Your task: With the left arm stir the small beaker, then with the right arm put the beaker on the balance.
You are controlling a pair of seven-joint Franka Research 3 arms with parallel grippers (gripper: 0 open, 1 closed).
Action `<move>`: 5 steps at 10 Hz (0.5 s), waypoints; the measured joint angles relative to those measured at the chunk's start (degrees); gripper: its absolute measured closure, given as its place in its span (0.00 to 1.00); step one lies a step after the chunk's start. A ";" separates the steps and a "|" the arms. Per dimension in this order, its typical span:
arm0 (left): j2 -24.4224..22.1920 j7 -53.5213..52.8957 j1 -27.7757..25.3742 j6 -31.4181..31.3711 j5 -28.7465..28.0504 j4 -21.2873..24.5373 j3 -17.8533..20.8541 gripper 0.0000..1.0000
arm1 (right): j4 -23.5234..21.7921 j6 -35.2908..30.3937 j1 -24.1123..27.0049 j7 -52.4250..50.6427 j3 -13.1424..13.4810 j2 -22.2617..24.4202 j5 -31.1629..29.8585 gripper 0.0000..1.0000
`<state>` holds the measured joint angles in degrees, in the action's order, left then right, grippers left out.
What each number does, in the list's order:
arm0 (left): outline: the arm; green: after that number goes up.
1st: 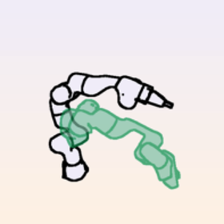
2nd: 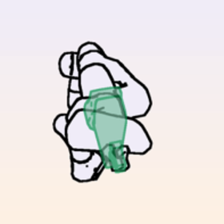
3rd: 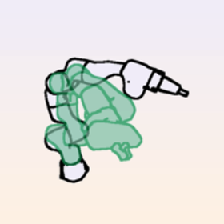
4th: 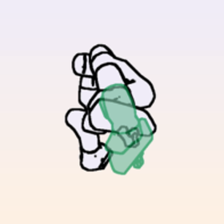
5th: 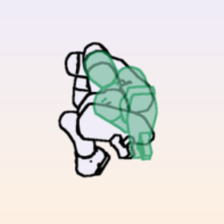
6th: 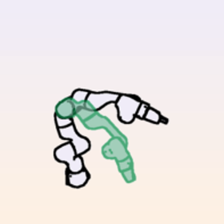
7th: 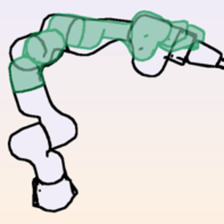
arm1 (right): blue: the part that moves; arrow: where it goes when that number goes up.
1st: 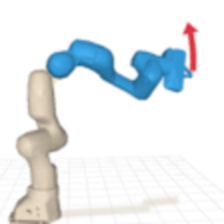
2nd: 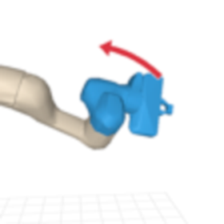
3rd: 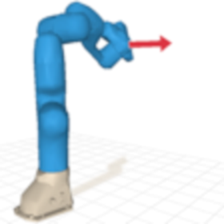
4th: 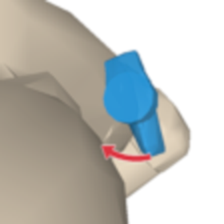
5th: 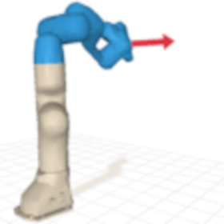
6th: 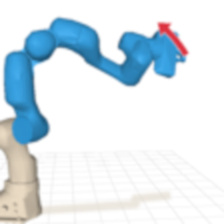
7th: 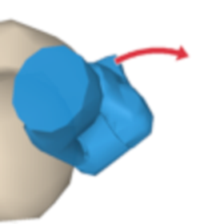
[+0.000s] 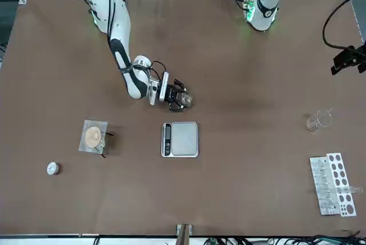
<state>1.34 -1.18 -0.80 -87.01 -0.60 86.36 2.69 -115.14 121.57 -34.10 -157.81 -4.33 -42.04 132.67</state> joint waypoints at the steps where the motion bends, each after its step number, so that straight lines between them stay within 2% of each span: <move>1: 0.04 0.00 0.00 0.01 0.00 0.03 0.07 0.00 | 0.04 -0.04 0.15 0.08 0.17 0.00 0.02 0.41; 3: 0.04 -0.05 0.00 0.25 0.00 0.05 0.08 0.00 | 0.20 -0.30 1.28 1.32 0.46 0.78 0.03 0.41; 5: 0.19 -0.41 0.02 0.73 0.00 0.16 0.07 0.00 | 0.03 -0.39 2.35 2.63 0.46 3.61 0.04 0.41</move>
<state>1.53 -1.60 -0.78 -86.27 -0.60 86.52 2.75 -115.10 121.19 -31.74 -155.18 -3.87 -38.44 132.72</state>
